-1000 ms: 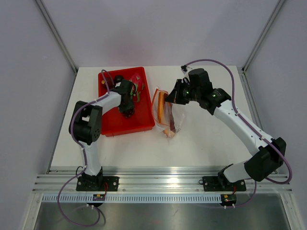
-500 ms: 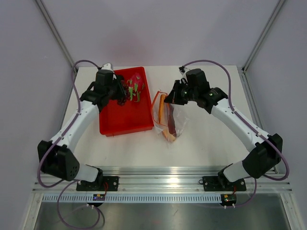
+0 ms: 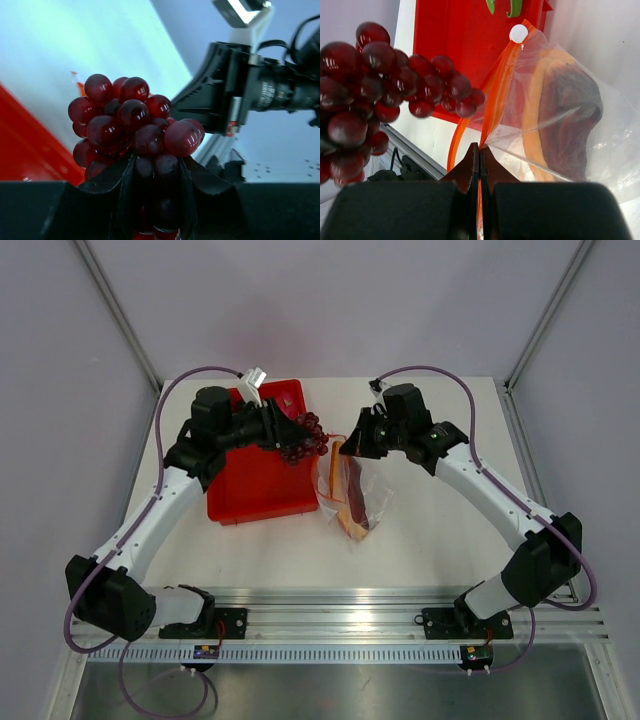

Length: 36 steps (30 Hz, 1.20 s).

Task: Place the food in the zip-top bag and seal the zipper
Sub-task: Pick up the fake fruit from the bin, then place the fake fruit in the zipper food storage bag.

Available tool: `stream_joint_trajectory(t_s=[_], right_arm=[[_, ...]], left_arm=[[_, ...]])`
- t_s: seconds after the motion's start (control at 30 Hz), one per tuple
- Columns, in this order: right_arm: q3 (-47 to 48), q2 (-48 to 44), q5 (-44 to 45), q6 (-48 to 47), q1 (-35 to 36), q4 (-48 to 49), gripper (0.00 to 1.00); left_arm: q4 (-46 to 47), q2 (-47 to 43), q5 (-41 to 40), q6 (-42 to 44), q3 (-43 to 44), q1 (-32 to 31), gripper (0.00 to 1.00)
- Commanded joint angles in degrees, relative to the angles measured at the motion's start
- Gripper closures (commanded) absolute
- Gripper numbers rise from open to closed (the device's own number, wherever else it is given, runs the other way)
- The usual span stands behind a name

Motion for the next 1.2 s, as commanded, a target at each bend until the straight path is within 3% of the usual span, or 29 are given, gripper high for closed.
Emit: stream_joint_trajectory(t_s=[0.0,0.63,0.73,0.93,1.17], right_arm=[[2.81,0.07,-0.38,0.27,0.66,2.65,1.0],[8.0,4.73,-3.1,-0.96,0.75,4.23,1.0],[7.38,4.03,-5.39,-1.14,0.57,5.37,1.0],[6.85,3.15,-8.38,-2.28,0.75,6.52,1.0],[6.59,2.18,-13.47,-3.77,0.75,8.45,1.0]], left_arm=[[16.89,-2.93,11.77,-9.14,-3.69,-0.05,0.92],[22.27,-0.83,19.59,-13.54,-6.95,-0.23,0.93],[25.09,2.5,21.08,-14.94,-9.24,-0.23,0.93],[41.6,8.83,26.01,-25.67,-14.69,-0.58,0.94],[43.02,12.35,27.5,-26.64,-15.39,-0.67,0.95]])
